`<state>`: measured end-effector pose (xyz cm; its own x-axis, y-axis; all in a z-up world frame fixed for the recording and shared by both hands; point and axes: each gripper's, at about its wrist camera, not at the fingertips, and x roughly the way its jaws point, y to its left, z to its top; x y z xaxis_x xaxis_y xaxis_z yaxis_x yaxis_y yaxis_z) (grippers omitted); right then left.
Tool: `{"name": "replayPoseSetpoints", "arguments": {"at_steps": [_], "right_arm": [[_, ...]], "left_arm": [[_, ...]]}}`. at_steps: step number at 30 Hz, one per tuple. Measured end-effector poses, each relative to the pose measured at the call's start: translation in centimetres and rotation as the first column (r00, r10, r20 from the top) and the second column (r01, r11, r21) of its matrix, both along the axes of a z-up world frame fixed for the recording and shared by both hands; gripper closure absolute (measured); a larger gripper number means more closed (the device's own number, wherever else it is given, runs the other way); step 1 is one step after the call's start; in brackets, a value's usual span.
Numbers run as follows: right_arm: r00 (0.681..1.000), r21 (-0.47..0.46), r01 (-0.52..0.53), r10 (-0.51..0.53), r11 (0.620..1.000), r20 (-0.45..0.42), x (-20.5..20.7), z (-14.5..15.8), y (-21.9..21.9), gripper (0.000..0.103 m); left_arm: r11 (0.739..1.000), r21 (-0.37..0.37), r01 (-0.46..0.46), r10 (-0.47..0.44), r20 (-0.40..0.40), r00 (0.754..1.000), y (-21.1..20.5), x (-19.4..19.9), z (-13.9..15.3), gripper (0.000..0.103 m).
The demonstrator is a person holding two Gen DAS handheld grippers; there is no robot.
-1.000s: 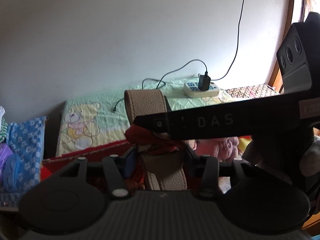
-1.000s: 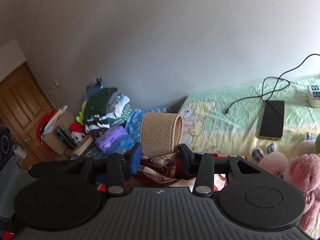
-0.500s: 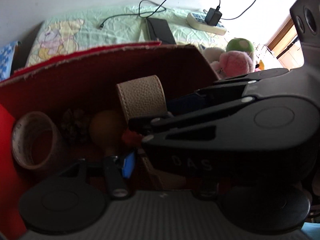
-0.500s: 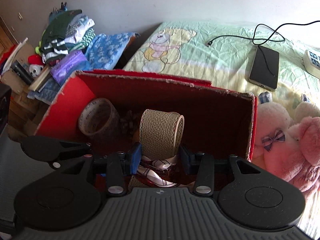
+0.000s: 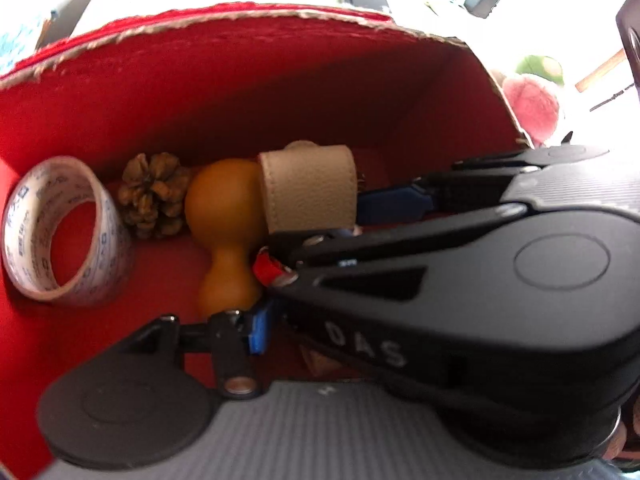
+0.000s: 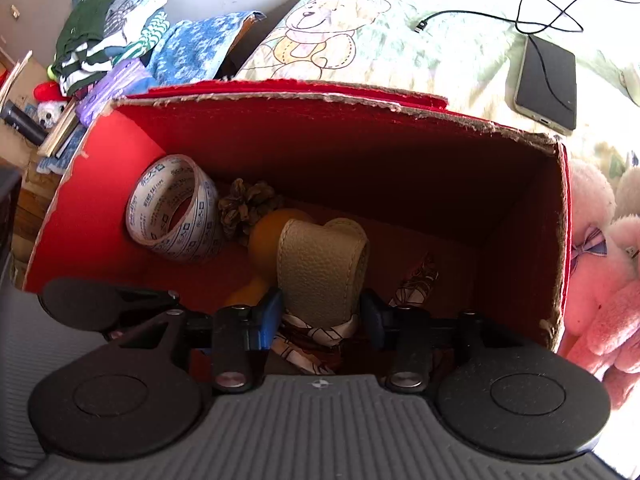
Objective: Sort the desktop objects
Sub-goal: 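Lower the strap into the red box and open the right tool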
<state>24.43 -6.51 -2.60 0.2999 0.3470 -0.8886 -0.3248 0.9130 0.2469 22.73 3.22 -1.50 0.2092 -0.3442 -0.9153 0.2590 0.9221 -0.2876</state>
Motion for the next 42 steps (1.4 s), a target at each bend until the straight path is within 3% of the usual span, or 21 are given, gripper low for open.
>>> {"name": "replayPoseSetpoints", "arguments": {"at_steps": [4,8,36,42], "right_arm": [[1.000,0.040,0.004,-0.003,0.999,-0.010,0.2,0.0,-0.1,0.052],[0.997,0.125,0.005,0.005,0.992,-0.080,1.2,-0.7,-0.4,0.050],[0.999,0.128,0.010,-0.005,0.992,-0.035,0.5,0.0,-0.3,0.052],[0.998,0.031,0.016,-0.017,0.999,0.061,-0.9,1.2,0.1,0.051]], "left_arm": [[1.000,0.020,0.003,-0.003,0.026,1.000,0.4,-0.4,0.3,0.052],[0.999,0.048,0.001,-0.003,0.054,0.999,0.8,-0.8,0.4,0.046],[0.995,0.094,-0.020,0.011,0.097,0.995,-1.0,-1.9,0.8,0.034],[0.992,0.126,-0.001,-0.011,0.095,0.995,-2.4,-1.8,0.9,0.029]]}}
